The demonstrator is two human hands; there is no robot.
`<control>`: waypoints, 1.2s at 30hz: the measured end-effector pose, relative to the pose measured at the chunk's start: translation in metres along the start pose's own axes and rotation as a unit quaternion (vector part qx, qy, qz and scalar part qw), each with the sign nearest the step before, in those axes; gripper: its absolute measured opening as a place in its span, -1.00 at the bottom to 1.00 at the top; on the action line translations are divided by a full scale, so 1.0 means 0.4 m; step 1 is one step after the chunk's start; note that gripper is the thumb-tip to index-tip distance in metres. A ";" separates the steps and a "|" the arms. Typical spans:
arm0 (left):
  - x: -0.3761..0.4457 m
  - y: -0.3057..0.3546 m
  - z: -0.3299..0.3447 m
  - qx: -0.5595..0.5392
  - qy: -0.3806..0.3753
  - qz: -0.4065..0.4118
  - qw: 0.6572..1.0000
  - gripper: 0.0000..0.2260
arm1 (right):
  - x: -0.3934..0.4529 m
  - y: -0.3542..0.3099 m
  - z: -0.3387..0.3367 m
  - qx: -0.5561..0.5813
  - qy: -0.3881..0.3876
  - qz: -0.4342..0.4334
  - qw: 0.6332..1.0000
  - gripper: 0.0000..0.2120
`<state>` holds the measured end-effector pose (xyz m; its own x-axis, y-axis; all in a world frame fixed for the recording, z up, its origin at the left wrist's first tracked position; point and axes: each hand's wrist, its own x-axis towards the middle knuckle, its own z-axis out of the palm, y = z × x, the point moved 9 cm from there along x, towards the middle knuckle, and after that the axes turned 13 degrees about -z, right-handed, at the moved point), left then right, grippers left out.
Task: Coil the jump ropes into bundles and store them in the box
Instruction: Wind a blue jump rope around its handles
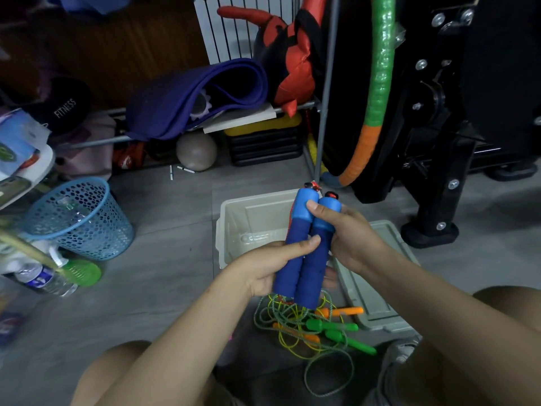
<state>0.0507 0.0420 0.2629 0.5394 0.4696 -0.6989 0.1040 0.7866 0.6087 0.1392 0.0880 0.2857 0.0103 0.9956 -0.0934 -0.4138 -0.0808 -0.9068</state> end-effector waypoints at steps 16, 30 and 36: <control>-0.079 0.045 0.010 0.045 -0.122 0.026 0.991 -0.64 | 0.027 -0.035 0.017 -0.088 -0.096 -0.039 0.991 -0.46; -0.075 0.064 0.010 -0.010 -0.109 0.068 0.992 -0.66 | 0.000 -0.037 0.033 0.017 0.006 -0.060 0.998 -0.62; -0.057 0.069 -0.021 -0.025 0.016 0.116 0.993 -0.75 | -0.010 -0.048 0.002 -0.078 0.074 -0.068 0.992 -0.82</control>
<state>0.0341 0.0564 0.2925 0.5171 0.6521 -0.5544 -0.0621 0.6746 0.7355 0.1463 0.0856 0.3039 0.1954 0.9806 -0.0143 -0.2539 0.0365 -0.9666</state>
